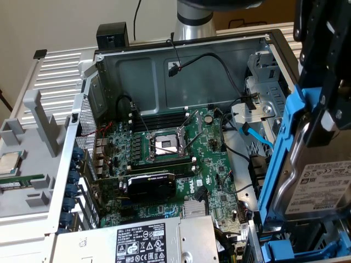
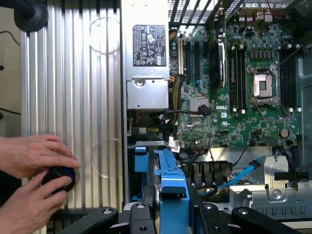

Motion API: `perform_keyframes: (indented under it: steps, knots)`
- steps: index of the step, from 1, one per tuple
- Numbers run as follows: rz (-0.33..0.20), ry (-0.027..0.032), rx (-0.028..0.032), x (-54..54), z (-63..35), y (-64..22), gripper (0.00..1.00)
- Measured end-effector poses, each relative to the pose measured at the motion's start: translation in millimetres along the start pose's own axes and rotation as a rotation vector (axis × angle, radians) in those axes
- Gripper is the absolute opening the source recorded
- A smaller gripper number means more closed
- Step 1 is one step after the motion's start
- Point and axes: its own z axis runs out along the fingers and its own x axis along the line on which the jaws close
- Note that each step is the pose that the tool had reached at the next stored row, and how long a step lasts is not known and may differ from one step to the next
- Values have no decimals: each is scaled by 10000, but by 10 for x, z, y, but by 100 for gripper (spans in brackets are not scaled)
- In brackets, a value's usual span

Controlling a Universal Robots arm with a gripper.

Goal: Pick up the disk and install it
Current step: 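Insert the disk into the insertion slot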

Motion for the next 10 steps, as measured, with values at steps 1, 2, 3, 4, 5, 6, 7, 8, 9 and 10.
perform_keyframes:
  steps: [1,2,3,4,5,6,7,8,9,10]
  knots:
    - [-1,-10,-1,2,0,0,36]
    - [-5,-27,-1,5,0,-1,36]
    - [-9,-45,-1,9,0,-1,36]
    - [-15,-66,-3,13,0,-1,36]
    - [-22,-101,-5,22,-1,-2,36]
    - [-28,-136,-5,31,0,-2,36]
    - [-33,-165,-7,42,-1,-2,36]
    - [-38,-193,-8,55,-2,-4,36]
    - [-41,-219,-8,65,-2,-4,36]
    - [-43,-234,-10,71,-3,-4,36]
